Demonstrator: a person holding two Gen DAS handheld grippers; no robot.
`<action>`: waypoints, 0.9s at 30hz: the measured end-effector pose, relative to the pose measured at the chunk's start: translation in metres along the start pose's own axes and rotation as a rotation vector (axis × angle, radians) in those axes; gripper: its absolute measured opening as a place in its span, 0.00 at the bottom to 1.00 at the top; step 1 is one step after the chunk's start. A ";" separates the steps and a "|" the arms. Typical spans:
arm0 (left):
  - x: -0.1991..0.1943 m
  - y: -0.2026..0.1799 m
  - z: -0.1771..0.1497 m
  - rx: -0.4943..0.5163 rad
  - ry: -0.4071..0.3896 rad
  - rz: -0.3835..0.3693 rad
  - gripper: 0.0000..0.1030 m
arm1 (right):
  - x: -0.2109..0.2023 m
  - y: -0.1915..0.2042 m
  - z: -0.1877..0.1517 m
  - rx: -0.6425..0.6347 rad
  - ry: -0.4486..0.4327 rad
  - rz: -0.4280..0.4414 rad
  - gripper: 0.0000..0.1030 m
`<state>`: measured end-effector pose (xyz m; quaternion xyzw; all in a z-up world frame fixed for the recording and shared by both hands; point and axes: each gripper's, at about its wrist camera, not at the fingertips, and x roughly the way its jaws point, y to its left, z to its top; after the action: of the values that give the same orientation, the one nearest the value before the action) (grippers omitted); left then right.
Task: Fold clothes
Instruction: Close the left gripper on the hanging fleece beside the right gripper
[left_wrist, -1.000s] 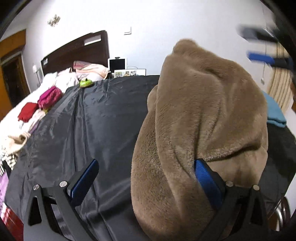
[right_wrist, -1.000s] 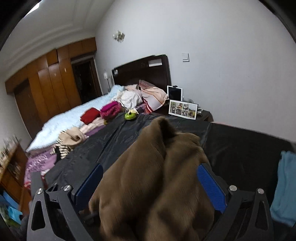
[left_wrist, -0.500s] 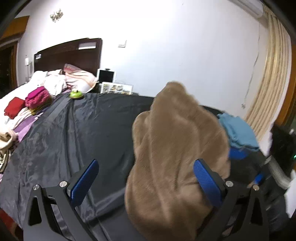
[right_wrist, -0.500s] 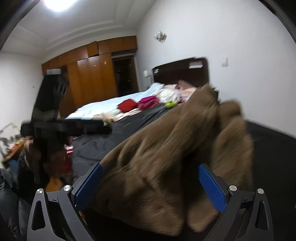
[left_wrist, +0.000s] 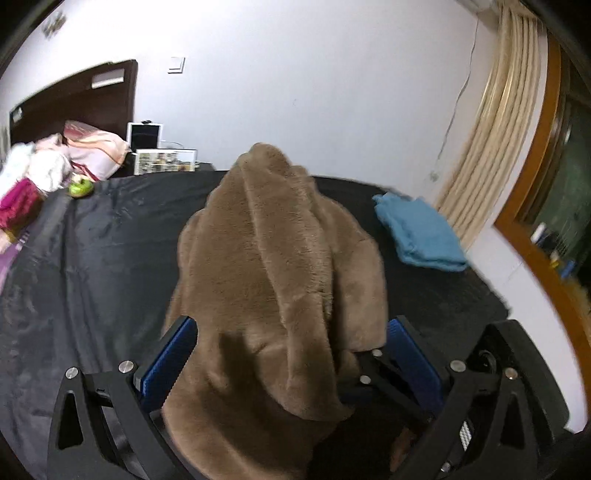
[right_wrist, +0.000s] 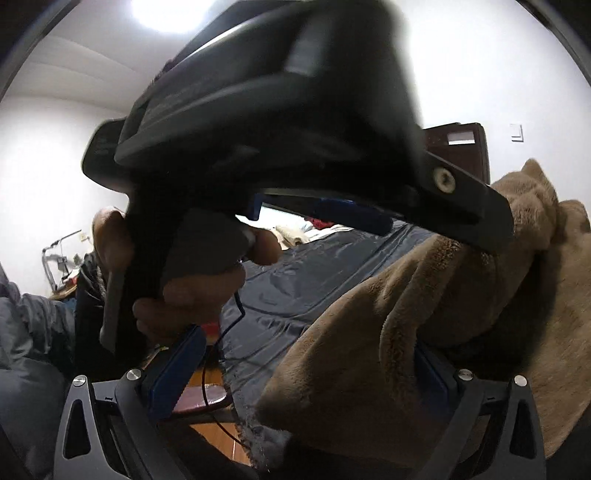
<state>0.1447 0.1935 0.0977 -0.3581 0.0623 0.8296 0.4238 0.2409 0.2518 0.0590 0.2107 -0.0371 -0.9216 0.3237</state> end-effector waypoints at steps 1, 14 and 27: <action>0.001 0.001 -0.001 0.002 0.014 0.007 1.00 | 0.001 -0.001 -0.002 0.011 -0.006 0.009 1.00; 0.035 0.005 -0.009 0.050 0.164 -0.047 0.99 | 0.015 0.032 -0.018 -0.105 0.013 -0.053 1.00; 0.056 0.047 -0.018 -0.113 0.135 0.011 0.73 | -0.076 -0.014 -0.013 0.053 -0.131 -0.186 1.00</action>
<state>0.0977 0.1930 0.0386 -0.4363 0.0460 0.8081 0.3931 0.2911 0.3103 0.0716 0.1612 -0.0628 -0.9582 0.2280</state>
